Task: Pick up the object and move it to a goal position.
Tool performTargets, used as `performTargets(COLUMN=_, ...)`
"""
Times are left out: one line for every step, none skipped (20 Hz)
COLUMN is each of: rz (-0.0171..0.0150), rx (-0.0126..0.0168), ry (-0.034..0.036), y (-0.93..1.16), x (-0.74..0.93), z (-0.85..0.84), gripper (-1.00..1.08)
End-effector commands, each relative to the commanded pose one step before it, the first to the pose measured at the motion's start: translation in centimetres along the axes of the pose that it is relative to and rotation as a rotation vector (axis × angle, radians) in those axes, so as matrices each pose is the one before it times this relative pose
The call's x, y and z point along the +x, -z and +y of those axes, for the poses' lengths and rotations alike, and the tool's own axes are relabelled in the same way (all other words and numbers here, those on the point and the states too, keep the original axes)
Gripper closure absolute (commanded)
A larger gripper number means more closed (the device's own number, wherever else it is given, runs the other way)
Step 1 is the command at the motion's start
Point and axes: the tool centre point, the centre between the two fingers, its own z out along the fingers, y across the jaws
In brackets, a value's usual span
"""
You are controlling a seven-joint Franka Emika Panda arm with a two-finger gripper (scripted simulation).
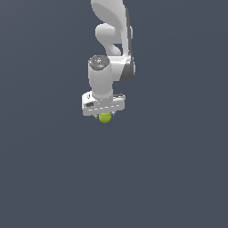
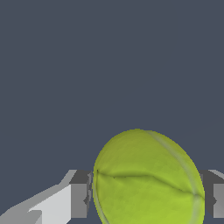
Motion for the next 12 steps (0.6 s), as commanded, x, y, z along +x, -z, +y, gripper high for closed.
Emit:
performTargets(rz=0.00196, rx=0.00017, ry=0.00002, y=2.519, x=-0.2, z=1.75, gripper=1.08)
performTargets(rz=0.0, rx=0.0, ry=0.0, y=1.006, x=-0.081, z=0.719, gripper=1.08)
performTargets(rz=0.00019, rx=0.00063, ry=0.00019, y=1.012, x=-0.079, z=0.725, gripper=1.08)
performTargets(rz=0.0, rx=0.0, ry=0.0, y=1.018, x=-0.078, z=0.729, gripper=1.08)
performTargets(rz=0.0, rx=0.0, ry=0.0, y=1.013, x=-0.076, z=0.726, gripper=1.08)
performTargets(rz=0.0, rx=0.0, ry=0.0, y=1.006, x=-0.073, z=0.723, gripper=1.08)
performTargets(rz=0.0, rx=0.0, ry=0.0, y=1.0, x=-0.07, z=0.721, gripper=1.08)
performTargets(rz=0.0, rx=0.0, ry=0.0, y=0.994, x=-0.067, z=0.719, gripper=1.08)
performTargets(rz=0.0, rx=0.0, ry=0.0, y=0.989, x=-0.064, z=0.717, gripper=1.08)
performTargets(rz=0.0, rx=0.0, ry=0.0, y=0.983, x=-0.06, z=0.716, gripper=1.08)
performTargets(rz=0.0, rx=0.0, ry=0.0, y=0.978, x=-0.056, z=0.716, gripper=1.08)
performTargets(rz=0.0, rx=0.0, ry=0.0, y=0.963, x=-0.051, z=0.708, gripper=1.08)
